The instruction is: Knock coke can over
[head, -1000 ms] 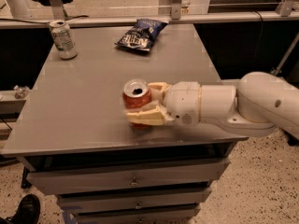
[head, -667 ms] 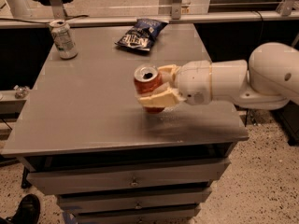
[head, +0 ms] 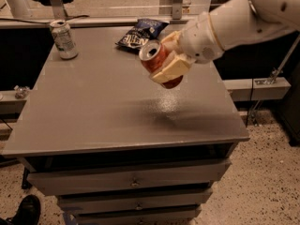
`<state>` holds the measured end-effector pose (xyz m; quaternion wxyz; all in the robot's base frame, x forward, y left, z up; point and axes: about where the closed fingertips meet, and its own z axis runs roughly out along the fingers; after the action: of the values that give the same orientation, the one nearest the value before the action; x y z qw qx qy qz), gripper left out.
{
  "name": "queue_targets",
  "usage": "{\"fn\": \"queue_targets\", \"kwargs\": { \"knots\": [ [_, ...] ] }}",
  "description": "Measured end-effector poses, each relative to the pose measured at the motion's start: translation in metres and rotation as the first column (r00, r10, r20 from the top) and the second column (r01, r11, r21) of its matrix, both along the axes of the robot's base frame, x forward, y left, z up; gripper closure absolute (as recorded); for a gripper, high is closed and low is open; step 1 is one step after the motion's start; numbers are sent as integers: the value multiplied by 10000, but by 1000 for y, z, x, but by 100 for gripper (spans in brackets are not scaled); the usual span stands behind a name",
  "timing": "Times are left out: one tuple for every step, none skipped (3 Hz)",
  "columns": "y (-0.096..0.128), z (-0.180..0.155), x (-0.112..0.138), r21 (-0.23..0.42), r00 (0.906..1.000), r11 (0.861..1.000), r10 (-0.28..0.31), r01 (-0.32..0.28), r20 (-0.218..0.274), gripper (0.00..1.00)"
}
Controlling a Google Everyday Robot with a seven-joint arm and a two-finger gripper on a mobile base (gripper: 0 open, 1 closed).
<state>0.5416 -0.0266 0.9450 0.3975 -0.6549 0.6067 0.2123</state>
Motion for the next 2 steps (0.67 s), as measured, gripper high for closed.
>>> {"fn": "queue_targets", "kwargs": {
  "knots": [
    [26,-3,-11,-2443,9916,9636,1221,-1084,417,100],
    [46,-41,-35,-5219,9659,8290,2564,-2011,351,100]
  ]
}}
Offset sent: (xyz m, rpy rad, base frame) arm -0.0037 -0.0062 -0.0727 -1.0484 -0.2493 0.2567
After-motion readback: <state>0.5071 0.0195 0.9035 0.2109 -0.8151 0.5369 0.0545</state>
